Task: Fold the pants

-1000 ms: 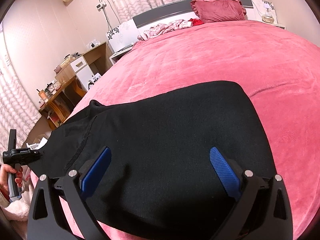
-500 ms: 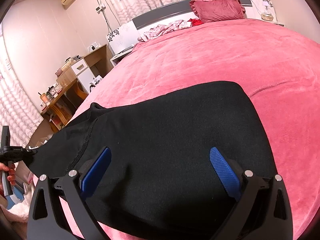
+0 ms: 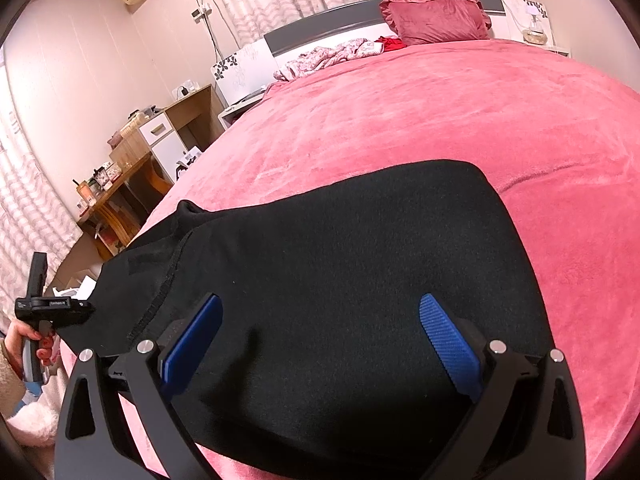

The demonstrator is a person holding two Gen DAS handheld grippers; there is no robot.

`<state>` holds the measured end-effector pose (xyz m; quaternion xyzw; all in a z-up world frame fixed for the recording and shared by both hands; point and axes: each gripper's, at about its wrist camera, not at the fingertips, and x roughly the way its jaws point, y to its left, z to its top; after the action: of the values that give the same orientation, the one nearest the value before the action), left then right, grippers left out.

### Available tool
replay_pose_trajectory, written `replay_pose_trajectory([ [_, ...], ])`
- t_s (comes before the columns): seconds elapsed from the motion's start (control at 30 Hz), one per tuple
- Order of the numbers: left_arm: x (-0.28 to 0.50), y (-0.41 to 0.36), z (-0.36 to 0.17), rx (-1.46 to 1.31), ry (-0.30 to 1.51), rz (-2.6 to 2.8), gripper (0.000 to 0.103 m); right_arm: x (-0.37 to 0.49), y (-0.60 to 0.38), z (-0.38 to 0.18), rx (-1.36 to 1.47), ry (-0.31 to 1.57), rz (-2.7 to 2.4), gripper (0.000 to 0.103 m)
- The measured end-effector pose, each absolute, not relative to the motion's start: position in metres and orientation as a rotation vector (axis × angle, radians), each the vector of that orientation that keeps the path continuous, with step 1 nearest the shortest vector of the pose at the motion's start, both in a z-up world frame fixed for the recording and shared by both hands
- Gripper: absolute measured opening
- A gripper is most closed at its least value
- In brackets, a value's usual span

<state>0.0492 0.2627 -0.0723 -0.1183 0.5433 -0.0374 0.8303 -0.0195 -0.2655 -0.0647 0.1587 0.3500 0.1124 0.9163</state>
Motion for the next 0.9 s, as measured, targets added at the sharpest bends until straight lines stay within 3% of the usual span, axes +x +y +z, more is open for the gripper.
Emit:
replay_pose_trajectory([
  [0.07, 0.043, 0.27, -0.068, -0.313, 1.127, -0.081, 0.02, -0.019, -0.266, -0.065, 0.326, 0.721, 0.231, 0.099],
  [0.1, 0.04, 0.273, -0.065, -0.339, 1.115, -0.084, 0.017, -0.019, -0.266, -0.065, 0.326, 0.721, 0.232, 0.099],
  [0.3, 0.031, 0.266, -0.043, -0.336, 1.046, -0.073, 0.013, -0.018, -0.266, -0.065, 0.337, 0.717, 0.236, 0.099],
  [0.57, 0.02, 0.232, 0.023, -0.353, 0.869, -0.16, 0.012, -0.019, -0.271, -0.065, 0.378, 0.707, 0.24, 0.099],
  [0.9, 0.003, 0.095, 0.12, -0.171, 0.699, -0.473, 0.012, -0.021, -0.326, -0.041, 0.62, 0.679, 0.097, 0.099],
])
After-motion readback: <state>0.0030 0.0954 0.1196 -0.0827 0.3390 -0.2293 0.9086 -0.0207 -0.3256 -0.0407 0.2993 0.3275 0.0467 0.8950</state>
